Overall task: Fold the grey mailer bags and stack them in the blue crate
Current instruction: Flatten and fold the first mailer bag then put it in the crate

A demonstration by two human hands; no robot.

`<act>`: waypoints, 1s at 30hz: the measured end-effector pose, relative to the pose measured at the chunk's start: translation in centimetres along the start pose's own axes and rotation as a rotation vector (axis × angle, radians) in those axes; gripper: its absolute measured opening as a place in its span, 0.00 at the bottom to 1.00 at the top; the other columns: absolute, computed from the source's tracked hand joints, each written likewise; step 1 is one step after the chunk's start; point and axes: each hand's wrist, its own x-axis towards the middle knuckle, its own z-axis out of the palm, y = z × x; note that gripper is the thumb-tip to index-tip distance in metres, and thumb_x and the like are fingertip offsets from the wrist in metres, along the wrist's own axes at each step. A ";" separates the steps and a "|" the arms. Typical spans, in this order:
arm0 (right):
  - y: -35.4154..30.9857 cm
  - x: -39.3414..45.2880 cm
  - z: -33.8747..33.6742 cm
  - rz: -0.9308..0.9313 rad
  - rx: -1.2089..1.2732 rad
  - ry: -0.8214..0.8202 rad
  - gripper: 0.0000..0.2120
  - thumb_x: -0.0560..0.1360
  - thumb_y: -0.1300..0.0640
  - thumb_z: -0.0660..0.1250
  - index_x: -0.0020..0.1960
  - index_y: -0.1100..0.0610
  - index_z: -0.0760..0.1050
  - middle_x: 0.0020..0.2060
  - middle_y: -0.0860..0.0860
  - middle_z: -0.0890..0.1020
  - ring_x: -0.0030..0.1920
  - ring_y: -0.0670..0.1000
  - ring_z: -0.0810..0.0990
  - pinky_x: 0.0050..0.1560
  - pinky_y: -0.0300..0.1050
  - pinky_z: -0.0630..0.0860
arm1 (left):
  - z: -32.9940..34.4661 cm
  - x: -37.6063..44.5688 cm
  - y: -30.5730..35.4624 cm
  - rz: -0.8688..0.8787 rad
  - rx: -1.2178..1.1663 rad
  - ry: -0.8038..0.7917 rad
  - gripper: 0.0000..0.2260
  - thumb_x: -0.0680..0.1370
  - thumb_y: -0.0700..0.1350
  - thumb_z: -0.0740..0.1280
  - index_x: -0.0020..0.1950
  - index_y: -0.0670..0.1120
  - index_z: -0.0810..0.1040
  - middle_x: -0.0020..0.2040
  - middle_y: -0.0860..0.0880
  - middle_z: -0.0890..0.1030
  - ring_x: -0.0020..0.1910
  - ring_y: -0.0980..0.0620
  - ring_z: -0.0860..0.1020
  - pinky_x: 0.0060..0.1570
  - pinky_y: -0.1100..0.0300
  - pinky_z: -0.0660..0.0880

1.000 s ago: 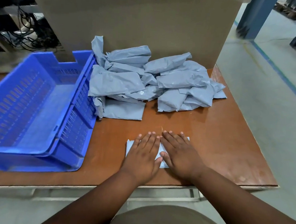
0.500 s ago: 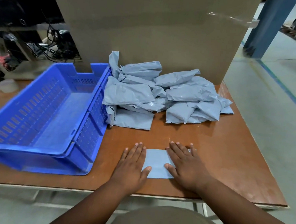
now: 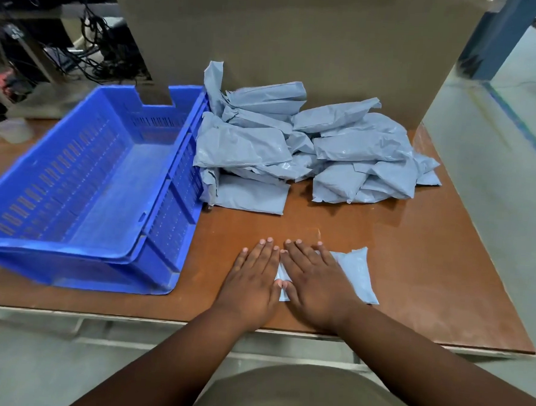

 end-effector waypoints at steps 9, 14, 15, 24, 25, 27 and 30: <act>3.4 -3.3 -1.4 0.135 0.037 -0.045 0.39 0.83 0.30 0.41 0.87 0.49 0.45 0.86 0.49 0.46 0.86 0.52 0.45 0.84 0.60 0.43 | -0.3 -0.3 -0.4 0.000 0.016 -0.054 0.34 0.84 0.61 0.40 0.88 0.48 0.44 0.87 0.50 0.40 0.86 0.51 0.40 0.84 0.46 0.41; 7.4 -6.2 -1.7 0.245 0.060 -0.099 0.39 0.81 0.27 0.35 0.87 0.46 0.40 0.86 0.45 0.39 0.85 0.49 0.38 0.84 0.59 0.39 | -0.6 -0.4 -0.1 -0.004 0.010 -0.053 0.36 0.82 0.63 0.36 0.88 0.47 0.44 0.87 0.49 0.40 0.85 0.51 0.38 0.83 0.47 0.36; 7.9 -6.6 -1.8 0.244 0.068 -0.102 0.40 0.81 0.27 0.34 0.87 0.46 0.40 0.86 0.45 0.40 0.85 0.48 0.38 0.84 0.59 0.38 | -0.8 -0.4 0.0 -0.010 0.010 -0.051 0.37 0.81 0.63 0.36 0.88 0.47 0.45 0.88 0.49 0.41 0.86 0.51 0.38 0.83 0.45 0.37; 7.6 -3.6 -2.8 0.172 0.064 0.033 0.32 0.87 0.39 0.46 0.86 0.53 0.55 0.86 0.52 0.53 0.86 0.53 0.48 0.84 0.61 0.45 | -3.2 3.5 8.3 0.099 -0.104 0.108 0.30 0.85 0.54 0.49 0.87 0.47 0.51 0.88 0.48 0.44 0.86 0.50 0.41 0.84 0.46 0.45; 7.5 -3.5 -2.0 0.161 0.057 0.001 0.32 0.87 0.39 0.45 0.86 0.53 0.54 0.86 0.52 0.53 0.86 0.54 0.48 0.84 0.61 0.44 | -2.5 3.9 9.0 0.099 -0.088 0.081 0.30 0.85 0.54 0.48 0.87 0.46 0.52 0.88 0.47 0.46 0.86 0.49 0.43 0.84 0.44 0.47; 7.7 -3.8 -0.8 0.163 0.065 -0.011 0.33 0.86 0.38 0.42 0.86 0.52 0.56 0.86 0.52 0.55 0.86 0.54 0.50 0.84 0.61 0.45 | -1.1 4.1 9.4 0.079 -0.053 0.025 0.30 0.85 0.55 0.46 0.87 0.46 0.55 0.88 0.47 0.49 0.86 0.48 0.47 0.84 0.43 0.48; 8.4 -4.3 -0.5 0.149 0.095 -0.001 0.34 0.85 0.36 0.42 0.86 0.50 0.55 0.86 0.51 0.53 0.86 0.54 0.49 0.84 0.60 0.44 | 0.1 3.8 8.4 0.080 -0.054 0.024 0.30 0.87 0.59 0.45 0.87 0.48 0.55 0.88 0.49 0.51 0.86 0.50 0.49 0.84 0.46 0.47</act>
